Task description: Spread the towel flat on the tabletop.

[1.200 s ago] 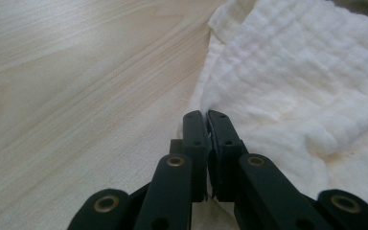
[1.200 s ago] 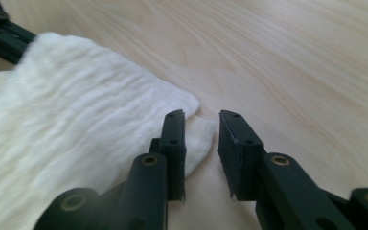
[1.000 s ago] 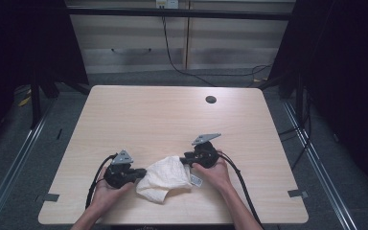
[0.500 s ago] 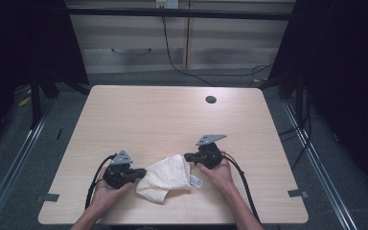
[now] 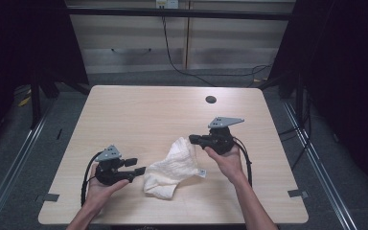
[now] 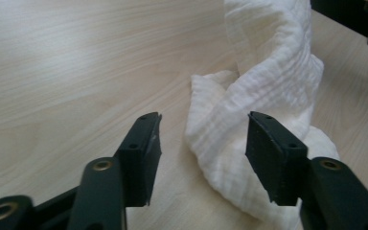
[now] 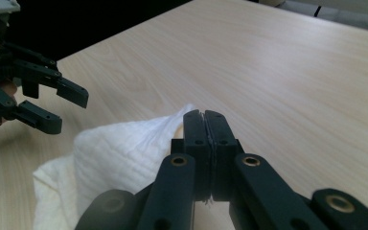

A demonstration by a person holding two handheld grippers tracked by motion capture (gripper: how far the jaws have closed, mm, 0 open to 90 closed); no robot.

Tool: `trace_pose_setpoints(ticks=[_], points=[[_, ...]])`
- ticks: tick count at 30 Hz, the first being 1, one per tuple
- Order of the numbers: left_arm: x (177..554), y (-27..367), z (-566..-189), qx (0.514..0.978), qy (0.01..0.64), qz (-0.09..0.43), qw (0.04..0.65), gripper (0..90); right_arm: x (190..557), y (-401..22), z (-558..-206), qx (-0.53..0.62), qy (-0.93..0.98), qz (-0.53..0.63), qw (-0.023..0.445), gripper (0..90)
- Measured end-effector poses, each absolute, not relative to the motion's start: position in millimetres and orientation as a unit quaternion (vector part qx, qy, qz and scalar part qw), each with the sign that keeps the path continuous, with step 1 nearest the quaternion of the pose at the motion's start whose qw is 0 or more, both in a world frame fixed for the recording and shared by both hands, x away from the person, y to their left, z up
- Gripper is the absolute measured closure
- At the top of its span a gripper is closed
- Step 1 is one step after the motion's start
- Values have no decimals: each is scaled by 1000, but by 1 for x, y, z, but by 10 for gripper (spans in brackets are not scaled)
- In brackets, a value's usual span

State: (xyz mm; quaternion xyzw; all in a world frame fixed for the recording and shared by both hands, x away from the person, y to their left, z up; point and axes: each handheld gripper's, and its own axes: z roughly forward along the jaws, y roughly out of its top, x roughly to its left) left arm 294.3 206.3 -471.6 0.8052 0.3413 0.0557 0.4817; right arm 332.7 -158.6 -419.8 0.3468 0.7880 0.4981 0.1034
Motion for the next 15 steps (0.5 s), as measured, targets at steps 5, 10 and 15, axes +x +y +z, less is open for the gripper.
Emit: trace_pose_setpoints(ticks=[5,10,15], points=[[297,219,-469,790,362,62,491,324,337,-162,-402,349,781,506,112,892],[298,224,-470,788,371,65,488,300,341,-166,-381,348,768,522,125,892],[299,223,-472,788,373,63,485,299,343,-168,-350,336,763,532,149,892]])
